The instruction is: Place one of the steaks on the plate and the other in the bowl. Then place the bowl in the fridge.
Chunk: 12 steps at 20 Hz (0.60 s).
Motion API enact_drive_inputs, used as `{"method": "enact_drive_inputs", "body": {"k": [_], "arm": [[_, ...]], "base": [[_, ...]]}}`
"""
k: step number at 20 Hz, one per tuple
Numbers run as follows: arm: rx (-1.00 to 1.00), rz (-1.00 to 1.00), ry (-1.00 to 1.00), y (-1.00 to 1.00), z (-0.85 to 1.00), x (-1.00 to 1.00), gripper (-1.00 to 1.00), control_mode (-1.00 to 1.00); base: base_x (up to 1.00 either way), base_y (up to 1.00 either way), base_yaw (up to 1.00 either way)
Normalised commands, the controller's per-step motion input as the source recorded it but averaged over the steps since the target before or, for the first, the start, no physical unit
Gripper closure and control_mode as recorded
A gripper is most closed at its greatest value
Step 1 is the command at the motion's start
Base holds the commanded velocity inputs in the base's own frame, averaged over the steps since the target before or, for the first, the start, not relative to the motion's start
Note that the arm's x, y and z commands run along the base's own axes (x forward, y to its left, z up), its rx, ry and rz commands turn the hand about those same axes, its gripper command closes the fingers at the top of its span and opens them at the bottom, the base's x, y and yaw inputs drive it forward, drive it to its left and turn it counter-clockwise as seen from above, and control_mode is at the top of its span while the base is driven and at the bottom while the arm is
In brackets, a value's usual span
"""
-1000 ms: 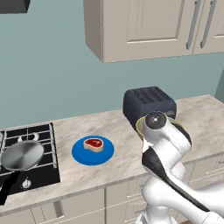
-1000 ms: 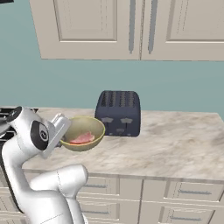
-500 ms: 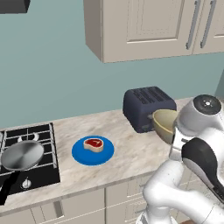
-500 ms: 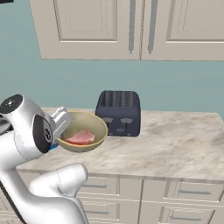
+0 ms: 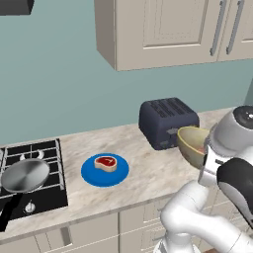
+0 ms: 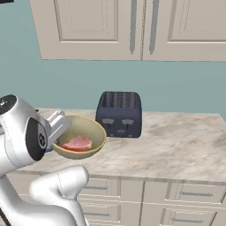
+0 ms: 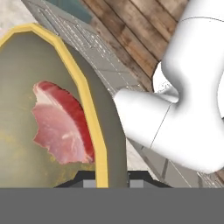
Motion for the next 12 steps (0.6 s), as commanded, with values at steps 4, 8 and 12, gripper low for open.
{"method": "enact_drive_inputs", "body": {"k": [4,8,12], "arm": [[-0.26,0.12,-0.03,0.00,0.00,0.00,1.00,-1.00],[-0.22,0.06,-0.06,-0.24,0.00,-0.06,1.00,-1.00],[-0.12,0.02,0.00,-0.48,0.00,-0.10,1.00,-1.00]], "base": [[0.00,0.00,0.00],[0.00,0.00,0.00],[0.00,0.00,0.00]]}}
